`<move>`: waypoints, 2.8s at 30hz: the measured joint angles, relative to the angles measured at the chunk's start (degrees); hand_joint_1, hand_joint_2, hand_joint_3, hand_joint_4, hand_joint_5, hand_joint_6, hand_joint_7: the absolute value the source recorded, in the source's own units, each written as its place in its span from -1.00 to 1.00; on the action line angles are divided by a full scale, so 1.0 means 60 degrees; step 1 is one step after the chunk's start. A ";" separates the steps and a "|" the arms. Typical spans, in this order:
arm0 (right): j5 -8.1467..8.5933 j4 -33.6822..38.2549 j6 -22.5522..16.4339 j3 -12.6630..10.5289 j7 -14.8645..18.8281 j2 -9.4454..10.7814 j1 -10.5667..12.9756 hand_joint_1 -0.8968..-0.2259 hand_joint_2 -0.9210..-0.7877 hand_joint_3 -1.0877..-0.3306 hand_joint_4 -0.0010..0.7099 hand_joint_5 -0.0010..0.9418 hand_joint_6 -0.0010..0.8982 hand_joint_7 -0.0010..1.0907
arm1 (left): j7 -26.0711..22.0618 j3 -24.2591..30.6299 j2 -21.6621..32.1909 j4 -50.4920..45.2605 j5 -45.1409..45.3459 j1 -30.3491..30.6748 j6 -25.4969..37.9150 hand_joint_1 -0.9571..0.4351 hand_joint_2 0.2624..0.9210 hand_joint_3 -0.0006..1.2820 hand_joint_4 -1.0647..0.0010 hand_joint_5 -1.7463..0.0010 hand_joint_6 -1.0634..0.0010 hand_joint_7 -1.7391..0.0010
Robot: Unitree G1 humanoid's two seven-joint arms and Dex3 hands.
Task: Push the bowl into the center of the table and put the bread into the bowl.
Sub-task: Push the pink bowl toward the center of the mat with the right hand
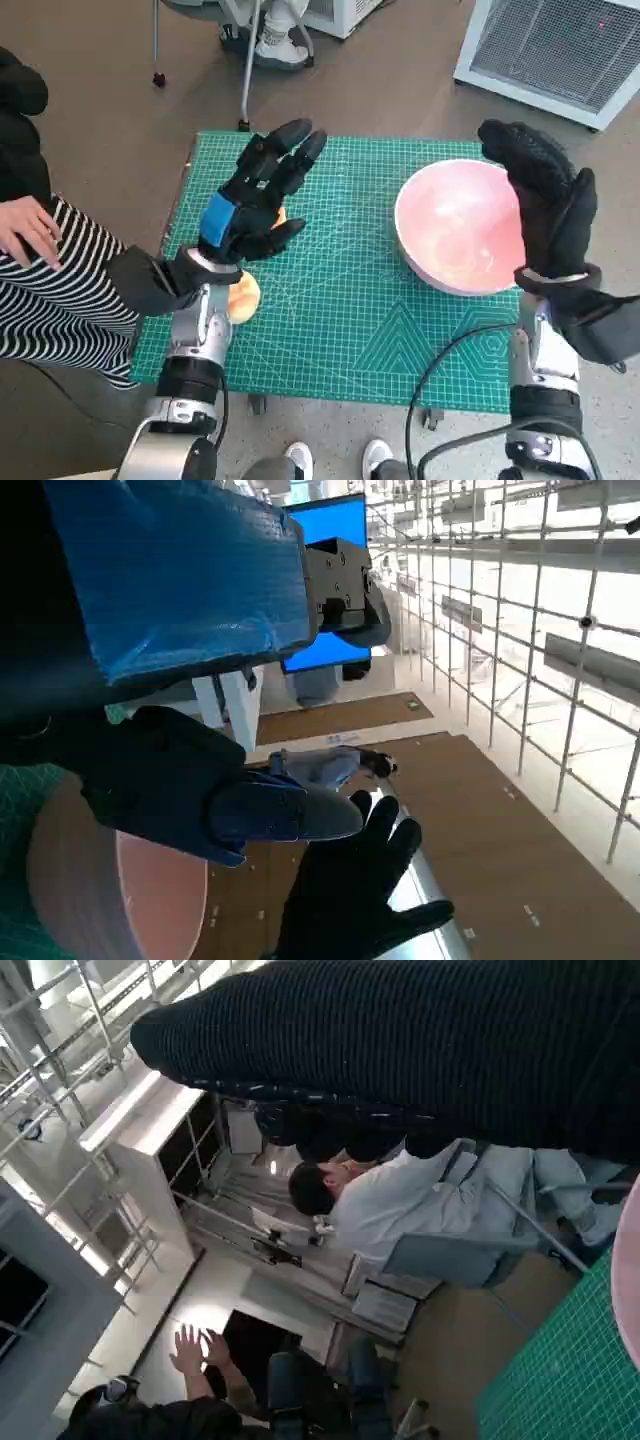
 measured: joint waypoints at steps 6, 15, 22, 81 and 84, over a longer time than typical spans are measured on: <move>0.0000 0.0000 0.0036 0.0001 0.0005 0.0002 0.0000 -0.50 -1.00 -0.30 -0.61 -1.00 -0.90 -0.16 | 0.0001 0.0021 -0.0026 0.0000 -0.0067 0.0000 0.0002 -0.40 1.00 -0.54 0.68 1.00 1.00 0.32; -0.0027 0.0000 0.0078 0.0051 0.0004 0.0043 -0.0004 -0.50 -1.00 -0.29 -0.60 -1.00 -0.90 -0.16 | 0.0017 0.0108 -0.0090 0.0058 -0.0283 -0.0043 -0.0003 -0.40 1.00 -0.53 0.70 1.00 1.00 0.33; -0.0037 0.0000 0.0127 0.0123 0.0004 0.0121 -0.0011 -0.53 -1.00 -0.24 -0.60 -0.99 -0.88 -0.16 | 0.0045 0.0224 -0.0176 0.0078 -0.0336 -0.0146 -0.0035 -0.39 1.00 -0.52 0.70 1.00 1.00 0.35; -0.0351 0.6672 0.0697 -0.2187 -0.2248 -0.1791 -0.1928 -0.21 -1.00 -0.63 -0.93 -0.98 -0.98 -0.36 | 0.0201 0.0598 -0.0206 0.0780 -0.0301 -0.0483 -0.0761 -0.53 1.00 -0.53 0.84 1.00 1.00 0.50; -0.0363 0.6861 0.1013 -0.2188 -0.2292 -0.1699 -0.1954 -0.16 -1.00 -0.65 -0.90 -0.98 -0.96 -0.37 | 0.0178 0.0664 -0.0171 0.0848 -0.0319 -0.0483 -0.0765 -0.53 1.00 -0.53 0.84 1.00 1.00 0.50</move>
